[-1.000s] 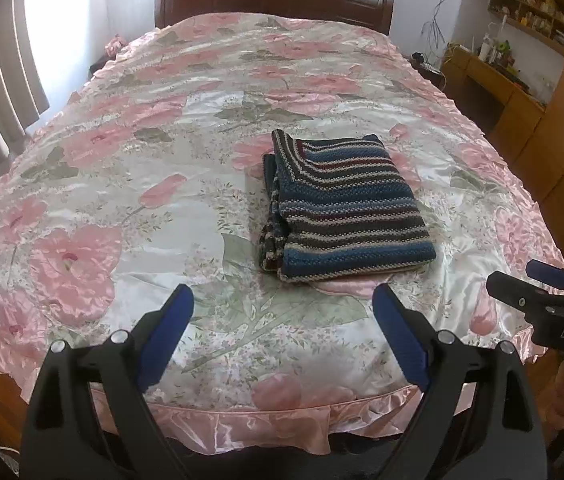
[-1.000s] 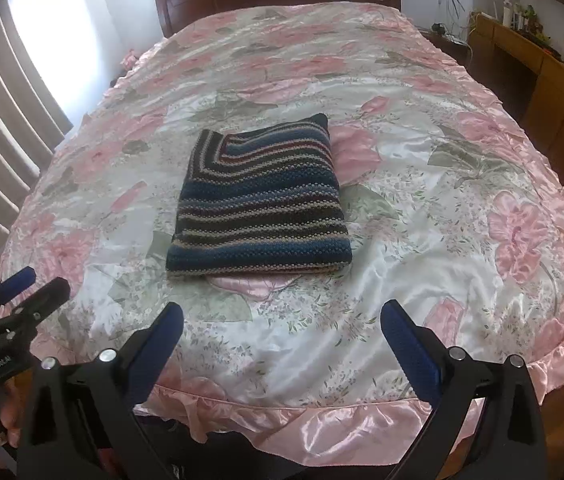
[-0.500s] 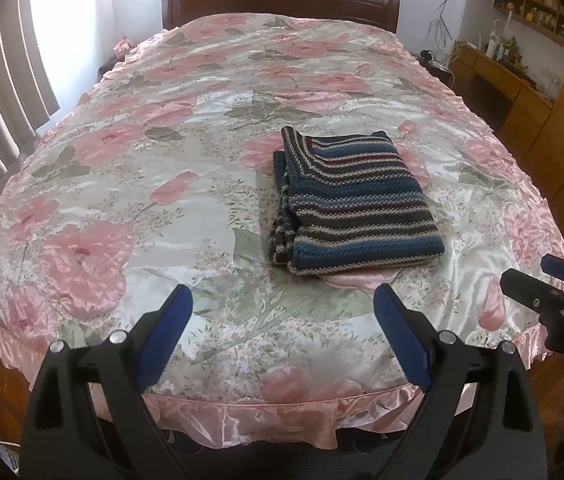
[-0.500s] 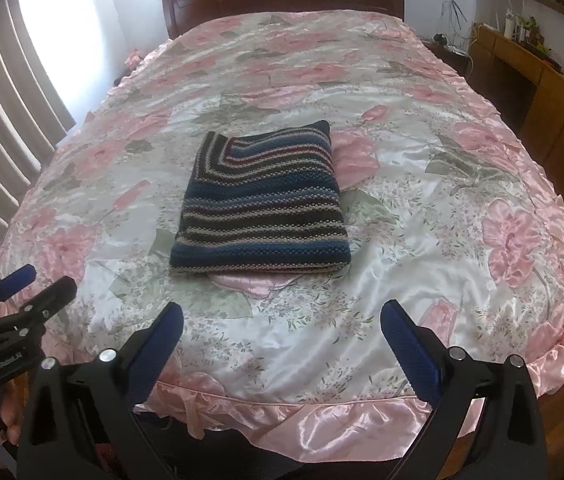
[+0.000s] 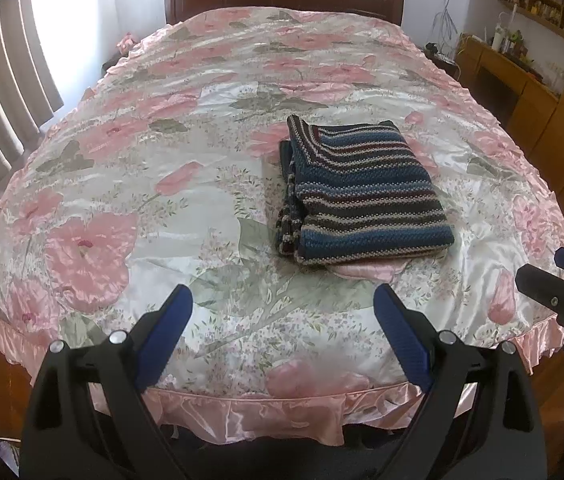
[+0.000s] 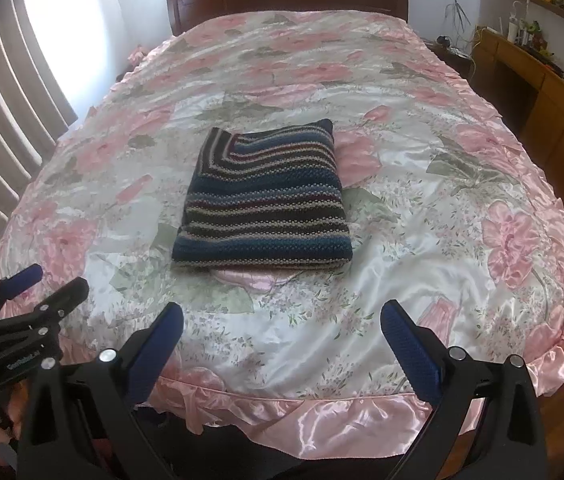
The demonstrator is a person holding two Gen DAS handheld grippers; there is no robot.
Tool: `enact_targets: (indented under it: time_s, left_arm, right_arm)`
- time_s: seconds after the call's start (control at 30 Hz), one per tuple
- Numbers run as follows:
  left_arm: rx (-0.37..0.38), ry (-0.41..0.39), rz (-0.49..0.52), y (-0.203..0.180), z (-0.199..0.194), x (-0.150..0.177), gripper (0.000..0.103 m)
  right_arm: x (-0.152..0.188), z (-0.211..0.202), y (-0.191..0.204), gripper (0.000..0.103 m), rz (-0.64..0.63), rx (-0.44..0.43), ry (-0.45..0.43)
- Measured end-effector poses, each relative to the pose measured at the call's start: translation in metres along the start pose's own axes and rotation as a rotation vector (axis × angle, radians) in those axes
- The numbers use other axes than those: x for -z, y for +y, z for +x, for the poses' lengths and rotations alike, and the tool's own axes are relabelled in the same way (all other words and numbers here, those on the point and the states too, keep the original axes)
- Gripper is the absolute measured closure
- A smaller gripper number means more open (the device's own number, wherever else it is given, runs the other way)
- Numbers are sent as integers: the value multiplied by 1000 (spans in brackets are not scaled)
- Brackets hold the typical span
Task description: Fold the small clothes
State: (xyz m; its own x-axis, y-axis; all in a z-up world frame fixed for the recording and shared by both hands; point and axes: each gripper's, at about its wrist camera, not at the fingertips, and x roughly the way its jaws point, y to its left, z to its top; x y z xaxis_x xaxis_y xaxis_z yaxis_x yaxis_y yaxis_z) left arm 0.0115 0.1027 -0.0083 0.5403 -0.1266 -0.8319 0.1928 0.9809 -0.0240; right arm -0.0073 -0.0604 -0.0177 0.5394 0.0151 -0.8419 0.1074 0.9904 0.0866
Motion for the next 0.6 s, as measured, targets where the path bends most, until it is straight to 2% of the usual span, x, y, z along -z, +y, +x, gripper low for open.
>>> enact_targets:
  time_s: [0.6]
  left_arm:
    - [-1, 6, -2, 0, 3, 1, 12]
  right_arm:
    - [5, 11, -4, 4, -15, -27, 25]
